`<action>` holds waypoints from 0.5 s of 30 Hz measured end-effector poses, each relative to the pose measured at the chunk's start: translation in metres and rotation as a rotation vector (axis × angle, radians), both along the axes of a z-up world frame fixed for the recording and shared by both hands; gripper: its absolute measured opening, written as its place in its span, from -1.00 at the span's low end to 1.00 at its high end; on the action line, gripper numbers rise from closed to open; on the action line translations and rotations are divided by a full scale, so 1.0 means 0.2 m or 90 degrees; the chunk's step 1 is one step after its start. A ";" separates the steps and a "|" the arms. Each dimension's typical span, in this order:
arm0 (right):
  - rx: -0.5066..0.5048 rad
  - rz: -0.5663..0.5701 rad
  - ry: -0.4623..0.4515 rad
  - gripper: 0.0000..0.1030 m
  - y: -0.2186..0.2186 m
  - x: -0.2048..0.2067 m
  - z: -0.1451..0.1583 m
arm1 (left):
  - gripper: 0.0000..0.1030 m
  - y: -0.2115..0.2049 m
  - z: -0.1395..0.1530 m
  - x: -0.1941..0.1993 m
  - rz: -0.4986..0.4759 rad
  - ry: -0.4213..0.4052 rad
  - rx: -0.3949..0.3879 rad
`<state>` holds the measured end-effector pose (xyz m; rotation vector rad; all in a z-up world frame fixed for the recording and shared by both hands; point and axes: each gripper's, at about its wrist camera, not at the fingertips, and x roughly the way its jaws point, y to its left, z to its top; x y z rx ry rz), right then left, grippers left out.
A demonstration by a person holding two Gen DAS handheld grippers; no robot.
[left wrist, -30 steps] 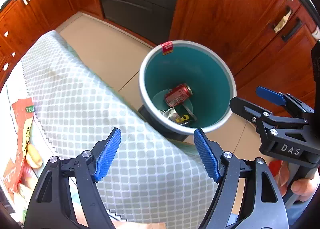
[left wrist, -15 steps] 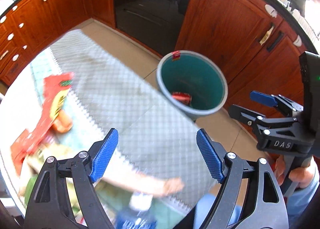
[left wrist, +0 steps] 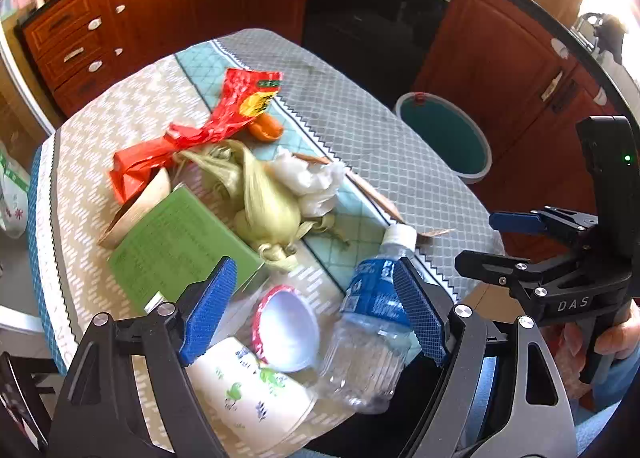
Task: Collect trash
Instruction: 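Return both grippers from the bin to the trash on the table, then grasp the white paper cup with the left gripper while the right grasps the Pocari Sweat bottle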
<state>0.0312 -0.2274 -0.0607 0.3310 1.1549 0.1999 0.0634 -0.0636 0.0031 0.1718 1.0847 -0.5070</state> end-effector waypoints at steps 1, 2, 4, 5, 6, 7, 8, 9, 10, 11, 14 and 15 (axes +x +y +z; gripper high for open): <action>0.007 0.009 0.003 0.71 0.05 0.00 0.00 | 0.58 0.05 0.00 -0.02 0.010 0.000 -0.003; 0.013 0.020 0.007 0.71 0.10 -0.01 0.01 | 0.58 0.10 -0.01 -0.04 0.021 -0.002 -0.003; 0.014 0.038 0.018 0.71 0.19 -0.01 0.01 | 0.58 0.18 -0.03 -0.08 0.041 -0.002 -0.004; 0.010 0.045 0.025 0.71 0.24 -0.01 -0.01 | 0.58 0.23 -0.05 -0.10 0.049 0.002 -0.006; 0.010 0.053 0.034 0.71 0.28 0.00 -0.02 | 0.58 0.27 -0.06 -0.11 0.055 0.007 -0.007; 0.009 0.058 0.045 0.71 0.31 0.00 -0.04 | 0.58 0.30 -0.09 -0.13 0.062 0.011 -0.007; 0.006 0.058 0.056 0.71 0.33 0.01 -0.06 | 0.58 0.34 -0.10 -0.14 0.069 0.015 -0.008; 0.005 0.058 0.069 0.72 0.36 0.02 -0.08 | 0.58 0.37 -0.14 -0.14 0.074 0.019 -0.010; 0.007 0.057 0.079 0.71 0.37 0.03 -0.10 | 0.58 0.39 -0.16 -0.14 0.081 0.026 -0.013; 0.009 0.055 0.089 0.71 0.39 0.03 -0.13 | 0.58 0.41 -0.18 -0.15 0.087 0.034 -0.018; 0.011 0.052 0.114 0.72 0.43 0.05 -0.19 | 0.58 0.46 -0.25 -0.16 0.100 0.057 -0.034; 0.020 0.052 0.118 0.73 0.44 0.06 -0.20 | 0.58 0.47 -0.26 -0.16 0.103 0.064 -0.037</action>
